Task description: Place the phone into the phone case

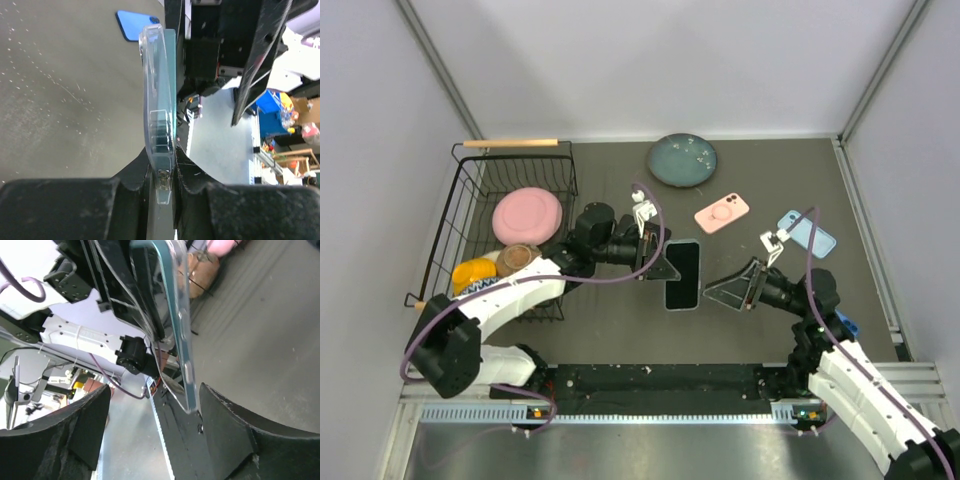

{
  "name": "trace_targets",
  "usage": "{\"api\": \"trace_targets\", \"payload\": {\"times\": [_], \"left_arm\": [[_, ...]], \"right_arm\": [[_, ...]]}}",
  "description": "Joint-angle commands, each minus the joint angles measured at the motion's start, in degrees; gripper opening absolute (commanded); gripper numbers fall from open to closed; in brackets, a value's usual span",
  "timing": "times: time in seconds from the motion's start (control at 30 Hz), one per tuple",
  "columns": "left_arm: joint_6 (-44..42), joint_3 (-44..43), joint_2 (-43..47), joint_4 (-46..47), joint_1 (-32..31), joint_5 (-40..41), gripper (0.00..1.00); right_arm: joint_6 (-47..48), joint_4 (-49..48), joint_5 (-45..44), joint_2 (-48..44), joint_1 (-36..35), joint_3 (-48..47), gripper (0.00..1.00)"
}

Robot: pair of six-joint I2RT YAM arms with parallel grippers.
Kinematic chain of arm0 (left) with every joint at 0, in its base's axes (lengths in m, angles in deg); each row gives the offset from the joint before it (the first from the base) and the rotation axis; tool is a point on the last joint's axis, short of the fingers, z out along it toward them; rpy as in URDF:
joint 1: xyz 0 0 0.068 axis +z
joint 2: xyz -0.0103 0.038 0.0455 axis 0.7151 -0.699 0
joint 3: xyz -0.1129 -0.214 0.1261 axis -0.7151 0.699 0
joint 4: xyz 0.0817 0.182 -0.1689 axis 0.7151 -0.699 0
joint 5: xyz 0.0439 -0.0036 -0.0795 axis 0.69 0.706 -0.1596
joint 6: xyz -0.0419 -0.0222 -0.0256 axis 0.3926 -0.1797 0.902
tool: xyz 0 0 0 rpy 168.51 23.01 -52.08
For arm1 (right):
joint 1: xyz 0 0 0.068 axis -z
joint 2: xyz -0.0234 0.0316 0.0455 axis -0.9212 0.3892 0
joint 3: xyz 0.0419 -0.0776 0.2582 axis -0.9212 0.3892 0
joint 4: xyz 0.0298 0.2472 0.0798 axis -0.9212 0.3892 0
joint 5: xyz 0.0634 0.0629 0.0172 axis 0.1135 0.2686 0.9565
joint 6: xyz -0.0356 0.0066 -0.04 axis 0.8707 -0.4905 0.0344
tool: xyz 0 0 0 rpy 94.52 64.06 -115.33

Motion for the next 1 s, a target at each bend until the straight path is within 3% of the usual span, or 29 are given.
{"api": "trace_targets", "payload": {"times": [0.0, 0.3, 0.6, 0.7, 0.83, 0.97], "left_arm": [[-4.7, -0.4, 4.4, -0.5, 0.1, -7.1, 0.00], [-4.7, 2.1, 3.9, 0.5, -0.2, -14.0, 0.00], [2.3, 4.0, 2.5, 10.7, -0.3, -18.0, 0.00], [3.6, 4.0, 1.8, 11.8, -0.3, -18.2, 0.00], [5.5, 4.6, 1.7, 13.8, -0.3, -18.2, 0.00], [6.9, 4.8, 1.1, 15.0, -0.3, -18.0, 0.00]], "right_arm": [[4.3, 1.4, 0.5, -0.7, 0.0, -6.3, 0.75], [8.1, -0.2, 3.9, 5.5, 0.0, -12.5, 0.77], [9.9, -6.6, 6.8, 14.1, 0.0, -16.0, 0.70], [9.8, -8.4, 7.0, 16.2, -0.1, -16.8, 0.65], [10.5, -9.6, 7.9, 16.9, -0.2, -17.4, 0.50], [11.2, -9.3, 8.5, 17.2, -0.1, -17.9, 0.47]]}}
